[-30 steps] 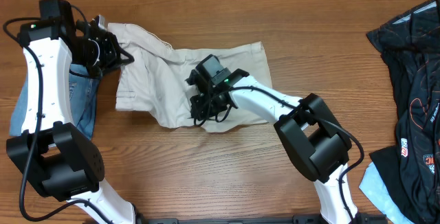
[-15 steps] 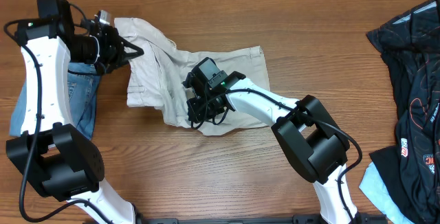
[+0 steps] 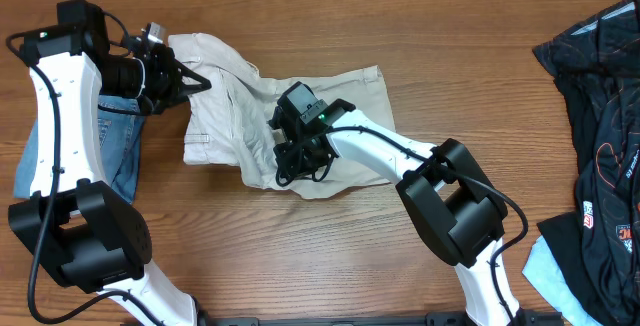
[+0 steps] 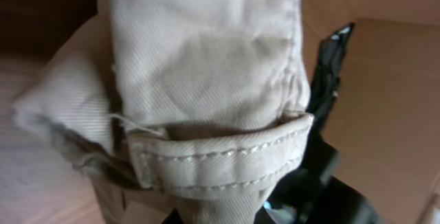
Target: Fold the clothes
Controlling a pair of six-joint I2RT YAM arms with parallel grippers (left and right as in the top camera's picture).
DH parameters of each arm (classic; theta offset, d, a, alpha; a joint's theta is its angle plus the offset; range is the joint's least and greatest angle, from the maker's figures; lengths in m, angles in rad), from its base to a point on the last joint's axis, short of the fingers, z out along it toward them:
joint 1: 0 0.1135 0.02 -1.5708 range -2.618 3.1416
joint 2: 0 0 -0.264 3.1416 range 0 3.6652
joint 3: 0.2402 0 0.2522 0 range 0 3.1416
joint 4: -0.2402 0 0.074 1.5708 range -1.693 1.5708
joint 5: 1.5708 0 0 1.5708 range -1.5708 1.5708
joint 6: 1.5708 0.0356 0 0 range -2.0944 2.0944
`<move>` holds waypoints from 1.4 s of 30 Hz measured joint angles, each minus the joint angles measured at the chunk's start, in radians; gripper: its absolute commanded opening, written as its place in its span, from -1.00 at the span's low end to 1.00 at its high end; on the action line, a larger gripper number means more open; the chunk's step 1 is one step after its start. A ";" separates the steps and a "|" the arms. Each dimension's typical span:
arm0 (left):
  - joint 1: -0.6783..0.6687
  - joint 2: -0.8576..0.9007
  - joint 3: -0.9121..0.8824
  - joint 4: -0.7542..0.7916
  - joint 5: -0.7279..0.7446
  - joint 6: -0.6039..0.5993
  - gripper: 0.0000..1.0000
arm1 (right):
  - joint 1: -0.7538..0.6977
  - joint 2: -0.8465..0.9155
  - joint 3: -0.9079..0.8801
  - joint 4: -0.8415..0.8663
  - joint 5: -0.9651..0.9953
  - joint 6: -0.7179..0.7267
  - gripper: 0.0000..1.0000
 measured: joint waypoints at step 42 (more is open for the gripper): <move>-0.009 0.000 0.137 0.098 -0.323 0.008 -0.88 | -0.294 -0.092 -0.009 0.005 0.244 -0.053 -0.67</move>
